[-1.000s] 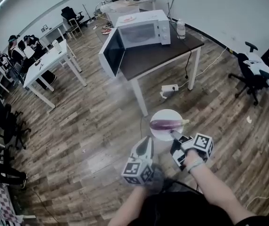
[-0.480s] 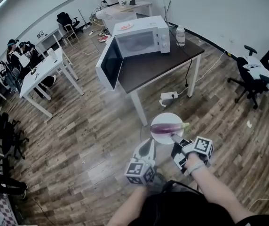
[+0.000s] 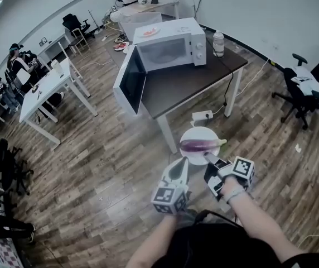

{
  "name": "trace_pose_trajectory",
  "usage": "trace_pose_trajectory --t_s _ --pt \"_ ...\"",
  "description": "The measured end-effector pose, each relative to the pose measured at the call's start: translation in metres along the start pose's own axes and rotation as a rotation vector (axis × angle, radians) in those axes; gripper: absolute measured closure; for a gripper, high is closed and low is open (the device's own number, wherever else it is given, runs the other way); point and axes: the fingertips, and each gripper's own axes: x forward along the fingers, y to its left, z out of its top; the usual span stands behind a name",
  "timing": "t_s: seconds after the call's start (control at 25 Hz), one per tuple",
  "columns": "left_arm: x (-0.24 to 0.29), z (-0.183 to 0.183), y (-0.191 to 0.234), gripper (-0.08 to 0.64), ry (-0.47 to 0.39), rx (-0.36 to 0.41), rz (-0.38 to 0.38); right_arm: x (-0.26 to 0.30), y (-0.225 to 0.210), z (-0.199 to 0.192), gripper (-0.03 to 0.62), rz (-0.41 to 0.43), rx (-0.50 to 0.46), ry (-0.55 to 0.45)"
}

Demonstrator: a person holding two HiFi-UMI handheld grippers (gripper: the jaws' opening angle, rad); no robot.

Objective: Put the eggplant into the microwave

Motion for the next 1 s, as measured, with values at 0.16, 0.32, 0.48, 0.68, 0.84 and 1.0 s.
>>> trace_pose_trajectory --t_s 0.16,0.32,0.48,0.68,0.84,1.0 --pt "0.009 0.005 0.017 0.559 -0.003 -0.009 -0.005 0.018 0.0 0.005 0.574 -0.003 0.0 -0.011" --pt "0.017 0.004 0.032 0.56 0.001 -0.02 -0.002 0.034 0.002 0.009 0.572 -0.006 0.0 -0.014" --pt "0.019 0.004 0.044 0.56 0.002 -0.048 0.01 0.045 0.002 0.01 0.572 -0.016 -0.003 -0.011" --pt "0.02 0.001 0.056 0.559 0.001 -0.071 0.028 0.057 0.01 0.012 0.572 -0.014 -0.006 0.001" --pt "0.022 -0.001 0.058 0.559 0.004 -0.095 0.04 0.06 0.013 0.014 0.572 -0.018 -0.006 0.011" --pt "0.033 -0.003 0.062 0.559 0.007 -0.091 0.052 0.067 0.01 0.025 0.572 -0.019 -0.002 0.017"
